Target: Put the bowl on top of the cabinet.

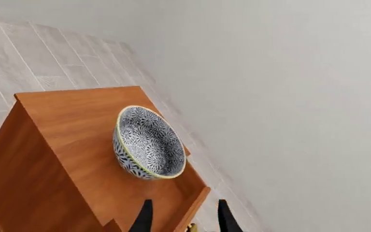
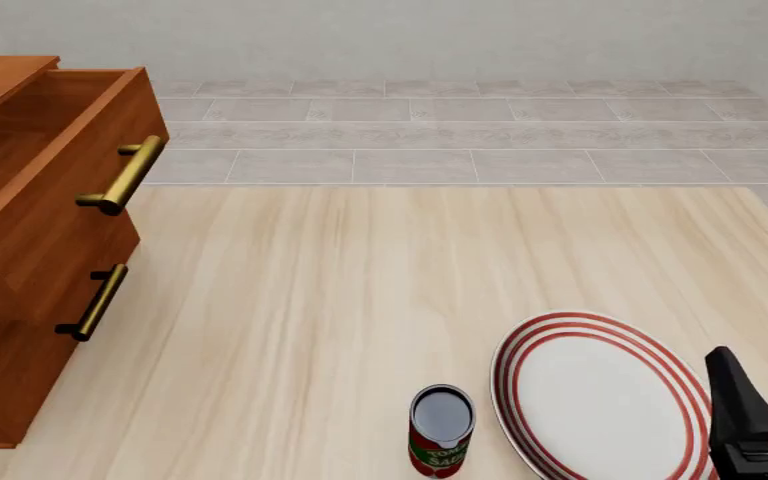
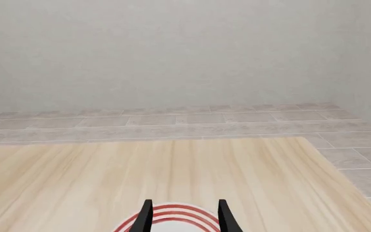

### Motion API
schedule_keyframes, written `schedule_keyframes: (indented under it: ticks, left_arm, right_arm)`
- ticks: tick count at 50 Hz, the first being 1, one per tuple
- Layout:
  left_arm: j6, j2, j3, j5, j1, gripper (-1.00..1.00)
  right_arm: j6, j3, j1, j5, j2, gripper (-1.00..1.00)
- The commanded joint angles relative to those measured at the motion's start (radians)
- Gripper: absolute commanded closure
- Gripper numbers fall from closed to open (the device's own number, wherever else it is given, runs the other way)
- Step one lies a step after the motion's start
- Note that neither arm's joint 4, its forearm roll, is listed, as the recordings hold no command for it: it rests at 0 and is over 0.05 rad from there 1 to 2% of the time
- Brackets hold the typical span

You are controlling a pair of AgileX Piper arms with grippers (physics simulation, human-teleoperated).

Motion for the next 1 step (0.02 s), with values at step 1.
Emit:
schedule_keyframes:
  ticks: [1]
  left_arm:
    - [0.046,-0.129,0.021,0.019,-0.086,-1.0]
  right_arm:
    - [0.002,0.002,0.0,-0.005,0.0,-1.0]
